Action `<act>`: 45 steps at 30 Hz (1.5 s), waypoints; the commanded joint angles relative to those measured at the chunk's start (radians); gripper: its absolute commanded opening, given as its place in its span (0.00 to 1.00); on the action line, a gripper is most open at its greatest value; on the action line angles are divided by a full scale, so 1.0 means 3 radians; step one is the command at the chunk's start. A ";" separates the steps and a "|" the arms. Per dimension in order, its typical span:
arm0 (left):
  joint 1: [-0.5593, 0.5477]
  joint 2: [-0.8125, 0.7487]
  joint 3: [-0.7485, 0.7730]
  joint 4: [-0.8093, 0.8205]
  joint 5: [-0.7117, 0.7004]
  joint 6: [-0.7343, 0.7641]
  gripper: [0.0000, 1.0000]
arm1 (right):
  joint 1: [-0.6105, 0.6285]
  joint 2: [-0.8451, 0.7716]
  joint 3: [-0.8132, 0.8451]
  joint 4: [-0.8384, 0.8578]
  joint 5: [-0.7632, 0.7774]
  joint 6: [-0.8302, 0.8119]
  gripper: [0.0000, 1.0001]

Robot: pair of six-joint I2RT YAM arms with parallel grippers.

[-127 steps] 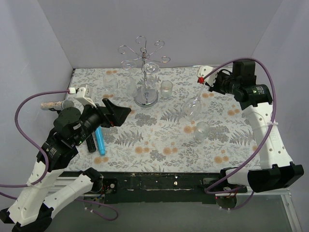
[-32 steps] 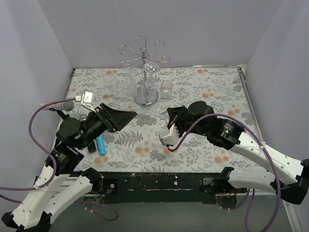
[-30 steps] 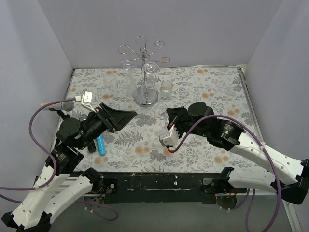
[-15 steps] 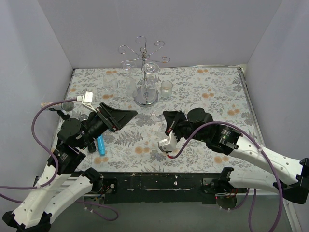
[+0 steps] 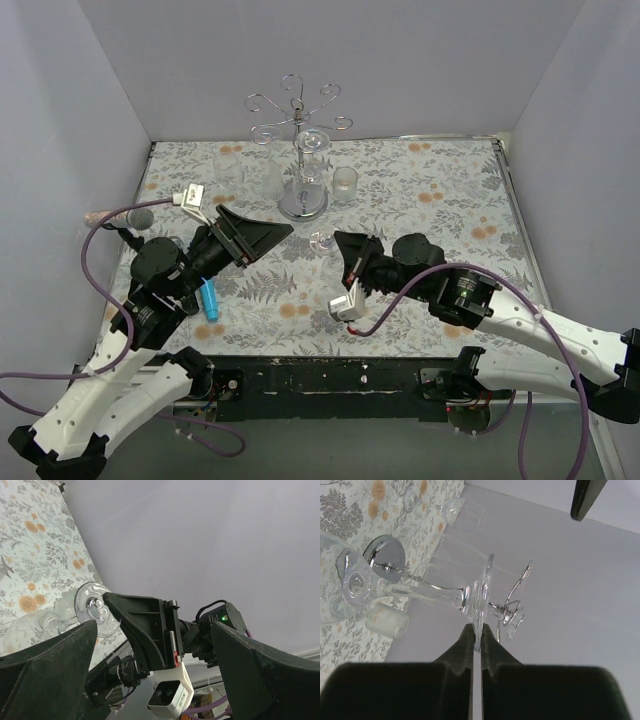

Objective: Place the wine glass upside down on the wine glass rack
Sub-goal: Turn the wine glass upside down at the wine rack.

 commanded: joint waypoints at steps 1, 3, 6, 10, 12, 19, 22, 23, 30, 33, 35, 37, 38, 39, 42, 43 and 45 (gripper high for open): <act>-0.0017 0.0146 -0.0024 0.0140 0.0199 -0.0146 0.98 | 0.0041 -0.0103 -0.0051 0.0745 0.0085 -0.0151 0.01; -0.0017 0.0192 -0.0049 0.0135 0.0240 -0.0187 0.98 | 0.0046 -0.0097 -0.0066 0.0818 0.0100 -0.0151 0.01; -0.0012 0.0197 -0.0131 0.0140 0.0240 -0.0233 0.98 | 0.0051 -0.0113 -0.0081 0.0915 0.0100 -0.0141 0.01; -0.0012 0.0248 -0.0203 0.0135 0.0275 -0.0279 0.98 | 0.0056 -0.0128 -0.0132 0.1073 0.0095 -0.0151 0.01; -0.0012 0.0294 -0.0238 0.0221 0.0337 -0.0320 0.97 | 0.0061 -0.0133 -0.0153 0.1124 0.0095 -0.0151 0.01; -0.0006 0.0407 -0.0412 0.0656 0.0526 -0.0524 0.87 | 0.0102 -0.0138 -0.0265 0.1278 0.0059 -0.0176 0.01; -0.0006 0.0402 -0.0479 0.0743 0.0547 -0.0596 0.83 | 0.0107 -0.0138 -0.0291 0.1314 0.0044 -0.0192 0.01; -0.0006 0.0397 -0.0504 0.0763 0.0552 -0.0606 0.82 | 0.0112 -0.0138 -0.0296 0.1319 0.0044 -0.0202 0.01; -0.0001 0.0417 -0.0653 0.1014 0.0664 -0.0780 0.69 | 0.0122 -0.0149 -0.0352 0.1401 0.0003 -0.0233 0.01; -0.0001 0.0443 -0.0699 0.1101 0.0710 -0.0836 0.63 | 0.0138 -0.0143 -0.0358 0.1411 0.0003 -0.0238 0.01; -0.0001 0.0448 -0.0719 0.1157 0.0736 -0.0867 0.59 | 0.0133 -0.0149 -0.0373 0.1411 0.0003 -0.0248 0.01; 0.0004 0.0463 -0.0709 0.1178 0.0751 -0.0867 0.54 | 0.0138 -0.0154 -0.0383 0.1416 -0.0002 -0.0248 0.01; 0.0004 0.0468 -0.0709 0.1183 0.0761 -0.0867 0.52 | 0.0138 -0.0154 -0.0393 0.1421 -0.0002 -0.0248 0.01; 0.0004 0.0478 -0.0709 0.1193 0.0772 -0.0867 0.50 | 0.0138 -0.0159 -0.0403 0.1426 -0.0002 -0.0243 0.01; 0.0009 0.0504 -0.0714 0.1193 0.0782 -0.0867 0.47 | 0.0143 -0.0164 -0.0409 0.1426 -0.0017 -0.0248 0.01; 0.0009 0.0504 -0.0714 0.1188 0.0782 -0.0867 0.45 | 0.0143 -0.0164 -0.0409 0.1426 -0.0022 -0.0248 0.01; 0.0009 0.0509 -0.0714 0.1168 0.0756 -0.0857 0.41 | 0.0148 -0.0164 -0.0409 0.1426 -0.0017 -0.0243 0.01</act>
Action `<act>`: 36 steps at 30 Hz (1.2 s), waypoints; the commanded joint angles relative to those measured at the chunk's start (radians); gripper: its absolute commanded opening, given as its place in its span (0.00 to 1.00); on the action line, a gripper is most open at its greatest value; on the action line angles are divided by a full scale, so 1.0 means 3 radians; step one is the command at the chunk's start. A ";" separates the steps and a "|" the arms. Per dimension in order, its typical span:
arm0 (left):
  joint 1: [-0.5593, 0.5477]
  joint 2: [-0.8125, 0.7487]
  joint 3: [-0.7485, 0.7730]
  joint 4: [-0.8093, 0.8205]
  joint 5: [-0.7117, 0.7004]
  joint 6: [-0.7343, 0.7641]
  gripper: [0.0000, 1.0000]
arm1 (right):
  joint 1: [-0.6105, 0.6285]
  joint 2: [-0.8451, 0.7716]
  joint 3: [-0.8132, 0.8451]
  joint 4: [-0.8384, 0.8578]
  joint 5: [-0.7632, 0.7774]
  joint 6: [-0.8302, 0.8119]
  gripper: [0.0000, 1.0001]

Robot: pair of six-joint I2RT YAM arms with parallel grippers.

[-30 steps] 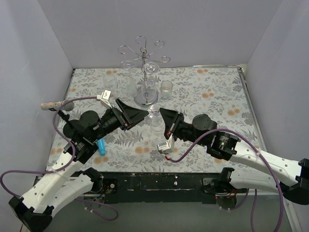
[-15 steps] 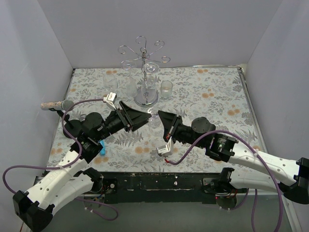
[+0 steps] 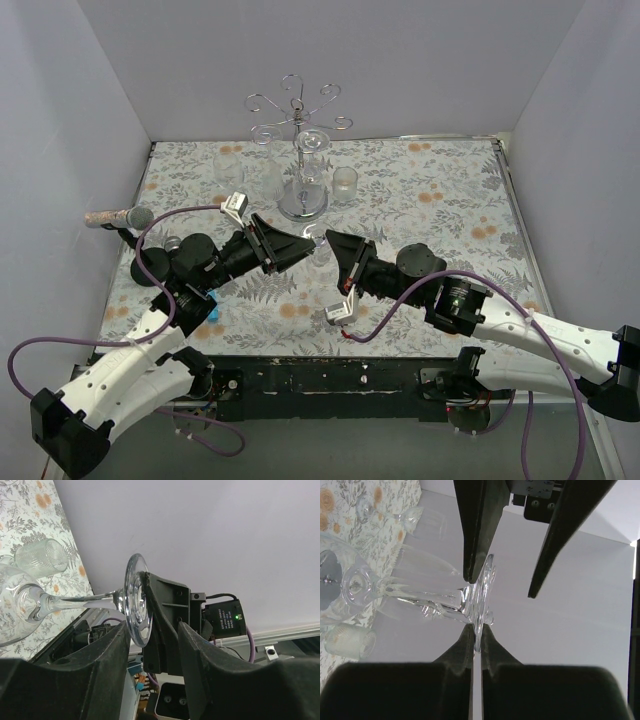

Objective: Place the wine glass upside down on the wine glass rack
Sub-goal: Turn the wine glass upside down at the wine rack.

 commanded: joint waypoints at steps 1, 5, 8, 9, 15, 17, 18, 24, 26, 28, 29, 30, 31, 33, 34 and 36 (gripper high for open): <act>0.0003 -0.0001 -0.0002 0.0049 0.0023 0.0020 0.38 | 0.0028 -0.0122 0.0017 0.0456 -0.0011 -0.0065 0.01; 0.0013 -0.0001 0.0034 -0.0038 -0.0049 0.0066 0.33 | 0.0034 -0.0127 0.0007 0.0456 -0.0011 -0.0065 0.01; 0.0013 0.0014 0.0054 -0.0074 -0.0085 0.0082 0.27 | 0.0039 -0.0127 -0.0003 0.0451 -0.0026 -0.0070 0.01; 0.0013 0.0009 0.0049 -0.0084 -0.0090 0.0092 0.24 | 0.0044 -0.0132 -0.0008 0.0451 -0.0026 -0.0065 0.01; 0.0018 0.0025 0.0054 -0.0181 -0.0146 0.0113 0.00 | 0.0059 -0.0148 -0.0049 0.0456 -0.0047 -0.0095 0.01; 0.0018 -0.0001 0.0029 -0.0207 -0.0187 0.0092 0.00 | 0.0064 -0.0168 -0.0075 0.0461 -0.0062 -0.0136 0.01; 0.0018 -0.0021 0.0019 -0.0217 -0.0207 0.0062 0.00 | 0.0064 -0.0173 -0.0100 0.0471 -0.0072 -0.0157 0.01; 0.0018 -0.0118 -0.0119 -0.0177 -0.0300 -0.0092 0.00 | 0.0080 -0.0229 -0.0243 0.0599 -0.0134 -0.0320 0.06; 0.0018 -0.0144 -0.0150 -0.0161 -0.0310 -0.0097 0.00 | 0.0085 -0.0234 -0.0259 0.0615 -0.0139 -0.0326 0.12; 0.0018 -0.0159 -0.0160 -0.0192 -0.0315 -0.0077 0.00 | 0.0085 -0.0245 -0.0264 0.0610 -0.0134 -0.0321 0.20; 0.0018 -0.0164 -0.0160 -0.0202 -0.0315 -0.0062 0.00 | 0.0085 -0.0250 -0.0264 0.0599 -0.0139 -0.0321 0.24; 0.0023 -0.0164 -0.0166 -0.0217 -0.0320 -0.0051 0.00 | 0.0085 -0.0255 -0.0264 0.0594 -0.0124 -0.0310 0.30; 0.0023 -0.0175 -0.0166 -0.0238 -0.0325 -0.0031 0.00 | 0.0085 -0.0265 -0.0264 0.0579 -0.0129 -0.0305 0.35; 0.0028 -0.0185 -0.0160 -0.0284 -0.0335 0.0000 0.00 | 0.0085 -0.0291 -0.0269 0.0553 -0.0129 -0.0300 0.43; 0.0028 -0.0185 -0.0166 -0.0299 -0.0335 0.0020 0.00 | 0.0085 -0.0306 -0.0274 0.0538 -0.0129 -0.0305 0.47; 0.0038 -0.0210 -0.0155 -0.0340 -0.0346 0.0046 0.00 | 0.0085 -0.0331 -0.0294 0.0513 -0.0124 -0.0331 0.56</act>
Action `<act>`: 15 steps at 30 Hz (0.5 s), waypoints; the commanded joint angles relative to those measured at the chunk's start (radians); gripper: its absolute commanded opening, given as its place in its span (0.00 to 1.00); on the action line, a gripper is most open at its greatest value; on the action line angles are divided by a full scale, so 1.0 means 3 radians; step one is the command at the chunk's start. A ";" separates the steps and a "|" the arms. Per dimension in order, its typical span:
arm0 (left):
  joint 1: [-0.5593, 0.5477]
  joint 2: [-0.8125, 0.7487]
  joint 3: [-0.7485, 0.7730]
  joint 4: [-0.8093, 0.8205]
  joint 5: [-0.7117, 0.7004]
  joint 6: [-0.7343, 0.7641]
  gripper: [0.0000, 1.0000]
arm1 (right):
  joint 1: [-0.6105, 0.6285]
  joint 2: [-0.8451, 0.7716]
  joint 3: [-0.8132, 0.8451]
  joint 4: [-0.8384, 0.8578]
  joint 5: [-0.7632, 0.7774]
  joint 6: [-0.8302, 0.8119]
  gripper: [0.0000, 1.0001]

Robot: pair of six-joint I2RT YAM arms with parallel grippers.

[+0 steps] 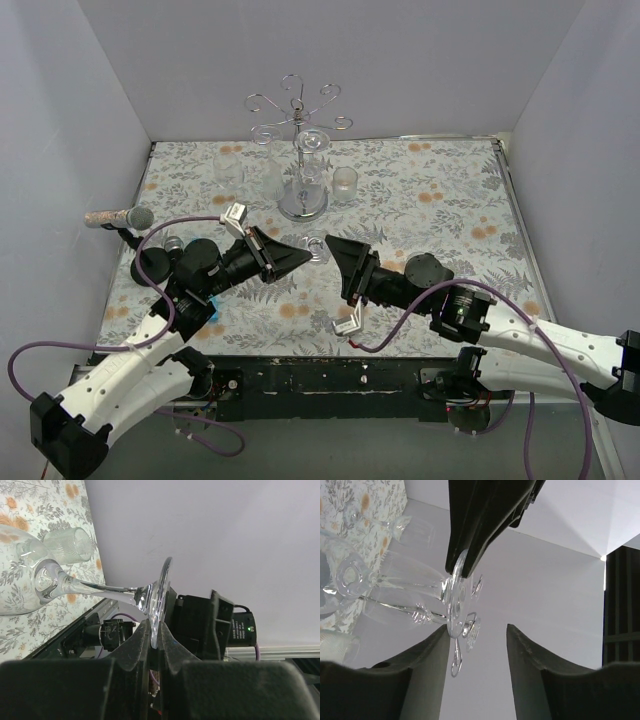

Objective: Place the wine glass upside down on the wine glass rack
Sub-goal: Turn the wine glass upside down at the wine rack.

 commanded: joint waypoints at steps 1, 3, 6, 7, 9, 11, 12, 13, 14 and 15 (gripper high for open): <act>0.0045 -0.0110 0.0001 -0.0078 -0.0202 0.0127 0.00 | 0.0022 -0.0160 0.0002 0.0243 -0.0007 -0.0073 0.60; 0.0050 -0.0156 -0.0004 -0.0114 -0.0232 0.0143 0.00 | 0.0022 -0.0191 -0.0019 0.0207 -0.0002 -0.0068 0.66; 0.0060 -0.0238 0.0001 -0.0180 -0.0258 0.0153 0.00 | 0.0022 -0.0237 -0.0065 0.0182 0.0044 -0.0037 0.74; 0.0060 -0.0258 0.0011 -0.0196 -0.0268 0.0173 0.00 | 0.0022 -0.0257 -0.0075 0.0161 0.0060 -0.0027 0.75; 0.0065 -0.0279 0.0057 -0.0277 -0.0289 0.0214 0.00 | 0.0022 -0.0278 -0.0090 0.0120 0.0096 0.0034 0.77; 0.0065 -0.0299 0.0103 -0.0298 -0.0299 0.0250 0.00 | 0.0022 -0.0293 -0.0106 0.0095 0.0126 0.0070 0.80; 0.0070 -0.0304 0.0118 -0.0430 -0.0304 0.0270 0.00 | 0.0027 -0.0303 -0.0106 0.0089 0.0142 0.0081 0.80; 0.0070 -0.0309 0.0154 -0.0466 -0.0309 0.0301 0.00 | 0.0017 -0.0313 -0.0116 0.0074 0.0167 0.0101 0.81; 0.0070 -0.0310 0.0185 -0.0512 -0.0314 0.0322 0.00 | 0.0017 -0.0324 -0.0116 0.0064 0.0167 0.0127 0.82; 0.0070 -0.0315 0.0205 -0.0569 -0.0320 0.0352 0.00 | 0.0012 -0.0334 -0.0116 0.0039 0.0182 0.0157 0.82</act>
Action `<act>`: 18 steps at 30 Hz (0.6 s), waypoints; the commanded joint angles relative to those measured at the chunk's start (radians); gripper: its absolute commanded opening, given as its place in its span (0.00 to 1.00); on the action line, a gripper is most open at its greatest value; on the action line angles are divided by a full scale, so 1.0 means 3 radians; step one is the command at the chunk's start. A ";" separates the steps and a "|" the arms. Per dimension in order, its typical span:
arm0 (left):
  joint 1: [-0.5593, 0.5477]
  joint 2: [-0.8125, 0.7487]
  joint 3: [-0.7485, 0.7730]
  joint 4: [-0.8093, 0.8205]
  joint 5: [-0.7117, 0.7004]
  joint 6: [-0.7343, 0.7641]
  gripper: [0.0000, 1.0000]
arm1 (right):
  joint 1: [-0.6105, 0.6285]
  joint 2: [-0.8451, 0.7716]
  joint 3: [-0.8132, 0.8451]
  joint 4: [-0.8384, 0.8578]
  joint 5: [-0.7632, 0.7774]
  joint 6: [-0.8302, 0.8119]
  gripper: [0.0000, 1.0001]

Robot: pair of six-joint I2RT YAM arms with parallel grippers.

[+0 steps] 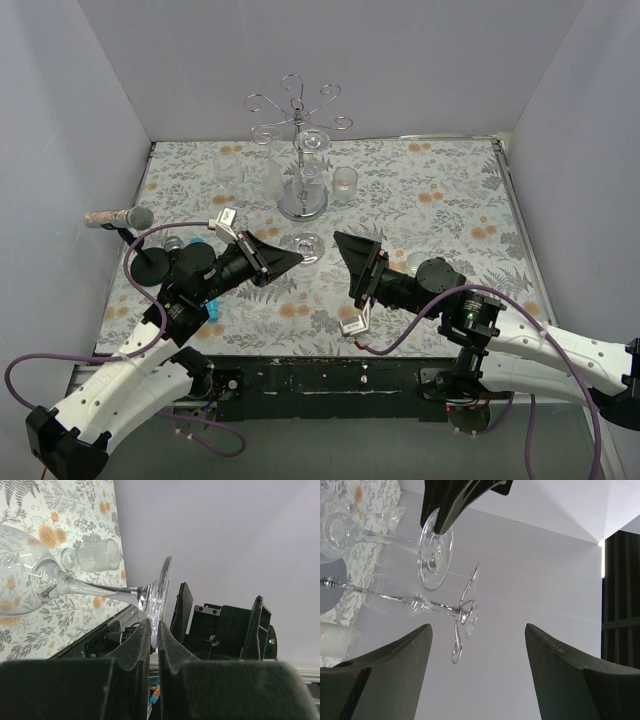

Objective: Place the wine glass upside down on the wine glass rack
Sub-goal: Turn the wine glass upside down at the wine rack.

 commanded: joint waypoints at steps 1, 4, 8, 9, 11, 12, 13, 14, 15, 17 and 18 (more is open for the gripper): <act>0.0023 -0.0091 0.0236 -0.0142 -0.0073 0.0170 0.00 | -0.0001 -0.0086 -0.0019 0.0022 0.0135 0.0121 0.83; 0.0028 -0.0096 0.0282 -0.0264 -0.0104 0.0237 0.00 | -0.0047 -0.0122 0.0016 -0.0060 0.0146 0.0228 0.85; 0.0033 -0.0106 0.0303 -0.0357 -0.0109 0.0298 0.00 | -0.0149 -0.0127 0.0124 -0.0229 0.0141 0.0371 0.86; 0.0033 -0.0106 0.0313 -0.0387 -0.0114 0.0309 0.00 | -0.0169 -0.0132 0.0139 -0.0264 0.0146 0.0381 0.86; 0.0039 -0.0116 0.0333 -0.0438 -0.0155 0.0350 0.00 | -0.0190 -0.0152 0.0160 -0.0346 0.0151 0.0397 0.86; 0.0039 -0.0121 0.0344 -0.0464 -0.0165 0.0360 0.00 | -0.0205 -0.0163 0.0165 -0.0397 0.0151 0.0407 0.86; 0.0044 -0.0132 0.0359 -0.0490 -0.0185 0.0380 0.00 | -0.0220 -0.0178 0.0175 -0.0443 0.0156 0.0412 0.86; 0.0044 -0.0132 0.0379 -0.0520 -0.0196 0.0401 0.00 | -0.0231 -0.0183 0.0175 -0.0469 0.0161 0.0427 0.86; 0.0044 -0.0137 0.0400 -0.0546 -0.0216 0.0421 0.00 | -0.0246 -0.0193 0.0180 -0.0490 0.0171 0.0443 0.86; 0.0044 -0.0137 0.0461 -0.0617 -0.0242 0.0462 0.00 | -0.0282 -0.0193 0.0201 -0.0546 0.0177 0.0504 0.86; 0.0044 -0.0132 0.0481 -0.0648 -0.0262 0.0487 0.00 | -0.0317 -0.0193 0.0226 -0.0571 0.0187 0.0535 0.86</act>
